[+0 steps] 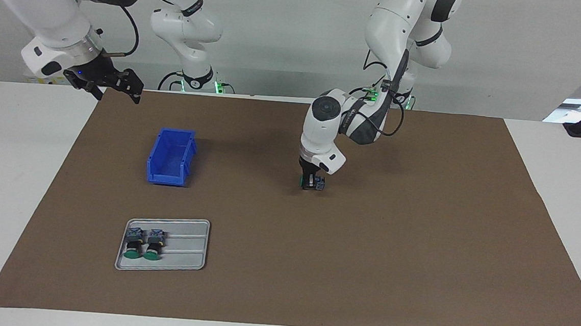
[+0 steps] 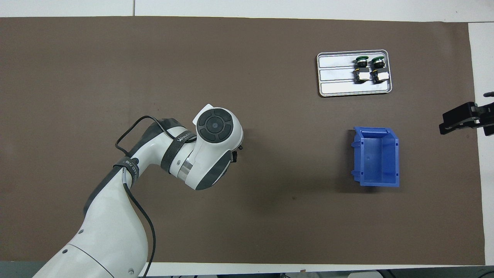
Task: Place and press button with both arms
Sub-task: 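Close the left gripper around the black button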
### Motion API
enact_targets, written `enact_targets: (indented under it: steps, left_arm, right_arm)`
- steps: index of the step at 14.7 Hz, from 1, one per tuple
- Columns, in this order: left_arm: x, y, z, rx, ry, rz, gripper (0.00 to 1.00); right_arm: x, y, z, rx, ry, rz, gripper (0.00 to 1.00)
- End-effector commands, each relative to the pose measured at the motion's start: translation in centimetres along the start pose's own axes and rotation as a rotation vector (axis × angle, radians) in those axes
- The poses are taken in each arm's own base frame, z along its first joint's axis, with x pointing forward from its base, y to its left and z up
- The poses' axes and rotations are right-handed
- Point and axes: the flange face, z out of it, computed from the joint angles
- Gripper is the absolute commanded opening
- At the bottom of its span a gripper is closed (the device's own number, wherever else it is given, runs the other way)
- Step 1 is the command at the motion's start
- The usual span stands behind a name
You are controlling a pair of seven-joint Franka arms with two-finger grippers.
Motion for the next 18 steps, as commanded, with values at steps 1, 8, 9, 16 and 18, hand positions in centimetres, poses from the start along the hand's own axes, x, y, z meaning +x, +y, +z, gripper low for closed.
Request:
enact_targets:
  steps: [1,8,9,16,18]
  left_arm:
    - [-0.3,0.7,-0.8,0.0,-0.001,-0.002,0.11]
    - [4.8,2.9,-7.8,-0.06,-0.056,-0.024,0.08]
    - [5.0,3.0,-8.2,-0.058,-0.071,-0.036,0.08]
    - [9.3,5.1,-9.6,0.007,-0.317,0.048,0.08]
    - [10.9,5.3,-9.1,0.019,-0.383,0.051,0.09]
  right_arm:
    - [-0.7,0.1,0.1,0.009,0.004,-0.017,0.98]
    - [-0.7,0.1,0.1,0.009,0.004,-0.017,0.98]
    - [-0.7,0.1,0.1,0.009,0.004,-0.017,0.98]
    - [-0.7,0.1,0.1,0.009,0.004,-0.017,0.98]
    - [-0.7,0.1,0.1,0.009,0.004,-0.017,0.98]
